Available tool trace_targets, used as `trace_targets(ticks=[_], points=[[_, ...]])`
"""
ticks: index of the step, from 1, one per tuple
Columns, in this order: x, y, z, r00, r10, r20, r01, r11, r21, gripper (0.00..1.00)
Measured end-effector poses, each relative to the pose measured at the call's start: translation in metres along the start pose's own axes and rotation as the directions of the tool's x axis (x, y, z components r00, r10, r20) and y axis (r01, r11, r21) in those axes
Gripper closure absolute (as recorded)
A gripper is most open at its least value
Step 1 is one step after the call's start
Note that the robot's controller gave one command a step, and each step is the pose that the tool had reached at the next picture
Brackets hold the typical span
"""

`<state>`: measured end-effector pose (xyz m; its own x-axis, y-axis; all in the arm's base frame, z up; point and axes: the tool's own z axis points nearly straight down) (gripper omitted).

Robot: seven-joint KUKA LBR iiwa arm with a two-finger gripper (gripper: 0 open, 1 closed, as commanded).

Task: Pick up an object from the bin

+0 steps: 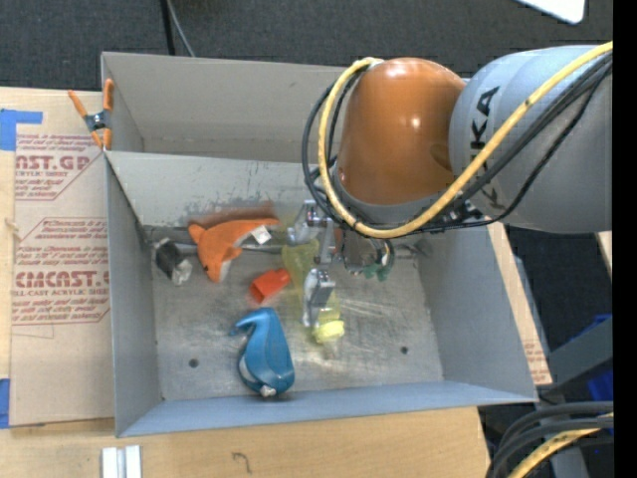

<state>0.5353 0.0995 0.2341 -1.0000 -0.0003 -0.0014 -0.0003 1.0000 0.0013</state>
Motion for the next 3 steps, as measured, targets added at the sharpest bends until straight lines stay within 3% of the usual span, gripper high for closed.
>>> trace_targets(ticks=[1, 2, 3], points=[[0.0, 0.0, 0.0, 1.0, 0.0, 0.0, 0.0, 1.0, 0.0, 0.0], [0.004, 0.004, 0.034, 0.997, -0.082, 0.005, 0.082, 0.997, 0.001, 0.0], [0.014, 0.001, 0.099, 0.978, -0.209, 0.004, 0.209, 0.978, 0.001, 0.0]])
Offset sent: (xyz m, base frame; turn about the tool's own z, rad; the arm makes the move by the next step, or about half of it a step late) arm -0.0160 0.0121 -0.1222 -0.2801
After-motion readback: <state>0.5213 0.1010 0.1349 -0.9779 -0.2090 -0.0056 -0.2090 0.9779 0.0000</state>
